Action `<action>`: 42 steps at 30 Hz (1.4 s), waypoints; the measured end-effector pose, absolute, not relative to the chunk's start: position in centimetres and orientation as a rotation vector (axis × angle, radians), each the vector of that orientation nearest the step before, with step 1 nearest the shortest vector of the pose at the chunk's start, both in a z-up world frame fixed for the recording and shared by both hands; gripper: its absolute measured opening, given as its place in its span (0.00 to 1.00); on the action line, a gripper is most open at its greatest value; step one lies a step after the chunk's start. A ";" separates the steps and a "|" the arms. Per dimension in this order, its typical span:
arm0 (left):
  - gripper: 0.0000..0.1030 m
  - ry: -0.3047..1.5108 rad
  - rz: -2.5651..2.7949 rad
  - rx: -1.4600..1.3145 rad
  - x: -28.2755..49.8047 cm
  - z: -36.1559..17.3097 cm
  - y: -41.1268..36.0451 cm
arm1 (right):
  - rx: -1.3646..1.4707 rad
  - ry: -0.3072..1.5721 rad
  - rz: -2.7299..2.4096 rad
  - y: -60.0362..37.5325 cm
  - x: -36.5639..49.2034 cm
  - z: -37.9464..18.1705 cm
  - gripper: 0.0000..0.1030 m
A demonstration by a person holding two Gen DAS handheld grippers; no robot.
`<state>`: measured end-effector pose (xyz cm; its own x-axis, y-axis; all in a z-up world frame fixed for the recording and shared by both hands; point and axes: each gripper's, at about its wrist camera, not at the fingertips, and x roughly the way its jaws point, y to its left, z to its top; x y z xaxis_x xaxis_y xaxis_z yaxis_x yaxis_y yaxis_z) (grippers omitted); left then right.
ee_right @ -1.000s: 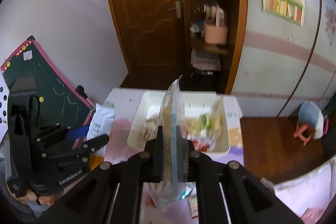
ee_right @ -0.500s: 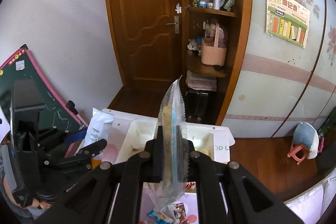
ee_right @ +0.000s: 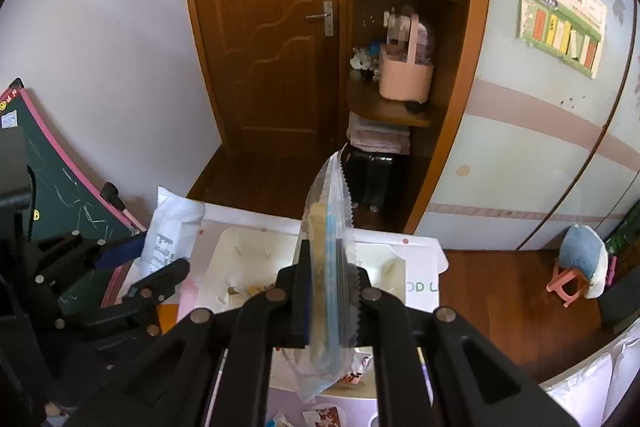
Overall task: Organize snacks
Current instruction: 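Lower both packs into the tray and open both tools, then withdraw both tools from the tray toward the last snacks on the table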
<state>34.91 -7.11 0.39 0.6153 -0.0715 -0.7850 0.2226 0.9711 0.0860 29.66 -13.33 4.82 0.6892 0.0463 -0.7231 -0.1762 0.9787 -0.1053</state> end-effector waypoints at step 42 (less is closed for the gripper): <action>0.91 0.977 -0.155 0.179 29.9 -4.1 -5.8 | -0.136 0.915 -0.009 -14.6 25.3 1.5 0.41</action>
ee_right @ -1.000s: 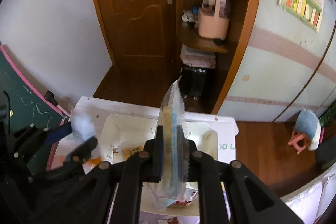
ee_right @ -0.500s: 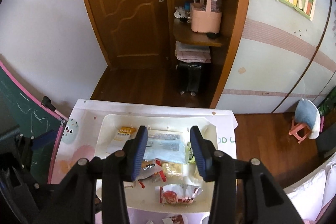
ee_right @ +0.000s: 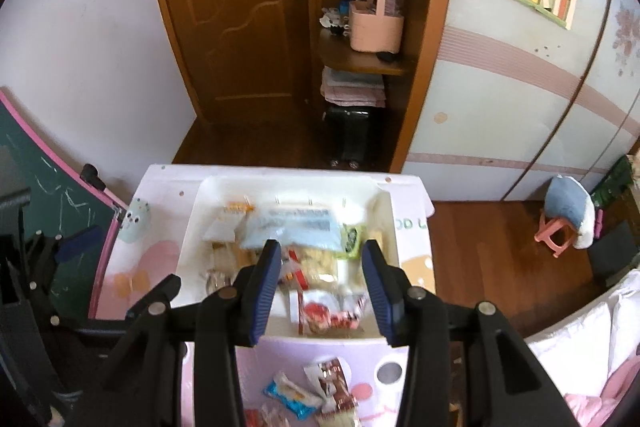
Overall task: Organize snacks
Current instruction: 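Withdraw both tools from the tray toward the last snacks on the table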
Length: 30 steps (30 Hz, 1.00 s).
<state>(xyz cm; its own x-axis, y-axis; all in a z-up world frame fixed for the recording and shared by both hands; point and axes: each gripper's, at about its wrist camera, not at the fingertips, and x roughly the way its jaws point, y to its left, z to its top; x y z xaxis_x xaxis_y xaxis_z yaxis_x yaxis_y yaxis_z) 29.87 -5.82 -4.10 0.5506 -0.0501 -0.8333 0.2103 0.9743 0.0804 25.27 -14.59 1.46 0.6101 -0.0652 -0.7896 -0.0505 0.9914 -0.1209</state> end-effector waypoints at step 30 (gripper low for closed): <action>0.91 1.220 -0.507 0.417 15.2 -22.0 -7.5 | 0.034 1.211 -0.195 -22.6 3.7 -14.8 0.44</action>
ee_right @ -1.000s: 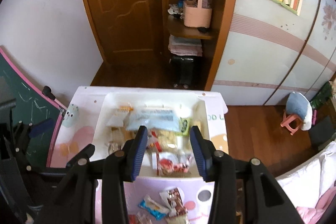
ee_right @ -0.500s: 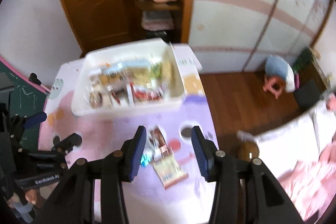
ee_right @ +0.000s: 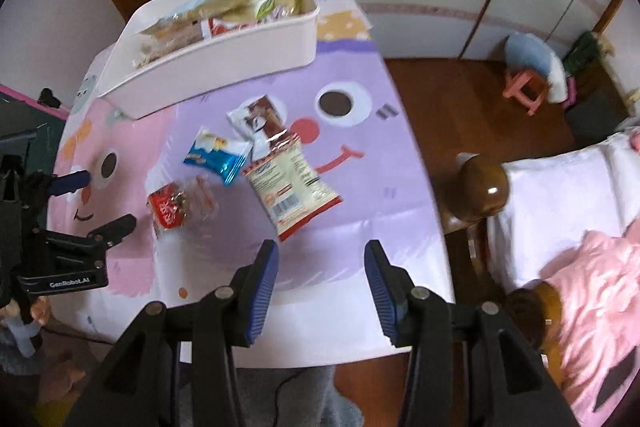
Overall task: Organize snacks
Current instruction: 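Withdraw both tools from the tray toward the last snacks on the table, then grasp the red-wrapped bun with the left tool while the right grasps the cracker bag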
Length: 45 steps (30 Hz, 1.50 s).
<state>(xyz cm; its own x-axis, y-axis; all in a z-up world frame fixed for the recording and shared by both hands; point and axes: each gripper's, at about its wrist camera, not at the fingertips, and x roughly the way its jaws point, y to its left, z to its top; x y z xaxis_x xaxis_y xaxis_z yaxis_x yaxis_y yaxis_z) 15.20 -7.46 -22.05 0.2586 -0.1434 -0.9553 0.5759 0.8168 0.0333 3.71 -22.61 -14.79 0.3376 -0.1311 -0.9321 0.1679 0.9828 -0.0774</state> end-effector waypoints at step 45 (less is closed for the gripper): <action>0.47 1.309 -0.675 0.492 15.9 -26.7 -12.7 | -0.247 1.380 0.035 -17.3 10.3 -25.0 0.45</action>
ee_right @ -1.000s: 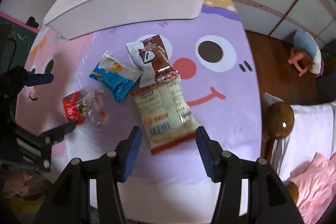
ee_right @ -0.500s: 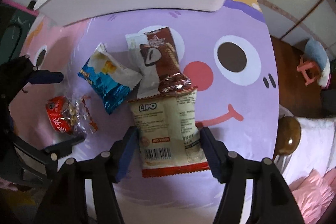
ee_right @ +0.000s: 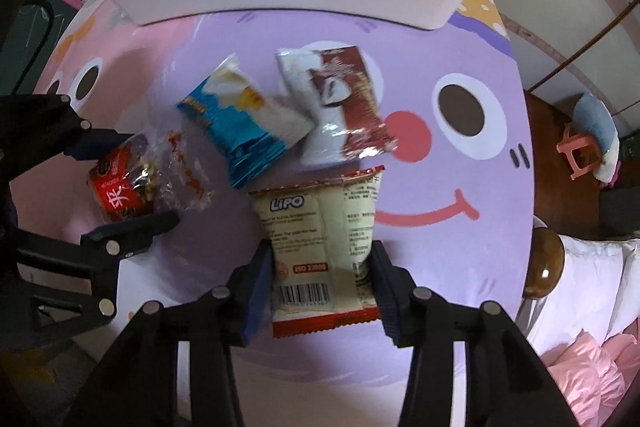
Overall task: Organize snacks
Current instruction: 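Grasp the red-wrapped bun with the left tool while the right grasps the cracker bag, then lift the bun and cracker bag and carry them over the tray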
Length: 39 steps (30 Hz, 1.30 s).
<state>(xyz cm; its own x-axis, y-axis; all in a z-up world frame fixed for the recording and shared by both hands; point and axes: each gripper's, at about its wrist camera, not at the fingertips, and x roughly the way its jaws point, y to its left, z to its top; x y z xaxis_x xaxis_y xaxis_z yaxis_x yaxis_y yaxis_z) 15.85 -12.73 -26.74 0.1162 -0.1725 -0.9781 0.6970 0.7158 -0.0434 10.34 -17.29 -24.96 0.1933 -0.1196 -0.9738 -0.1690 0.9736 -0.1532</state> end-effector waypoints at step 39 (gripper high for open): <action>0.44 0.980 -0.428 0.125 22.7 -6.2 -0.9 | 0.034 0.983 0.005 -14.5 15.0 -7.1 0.45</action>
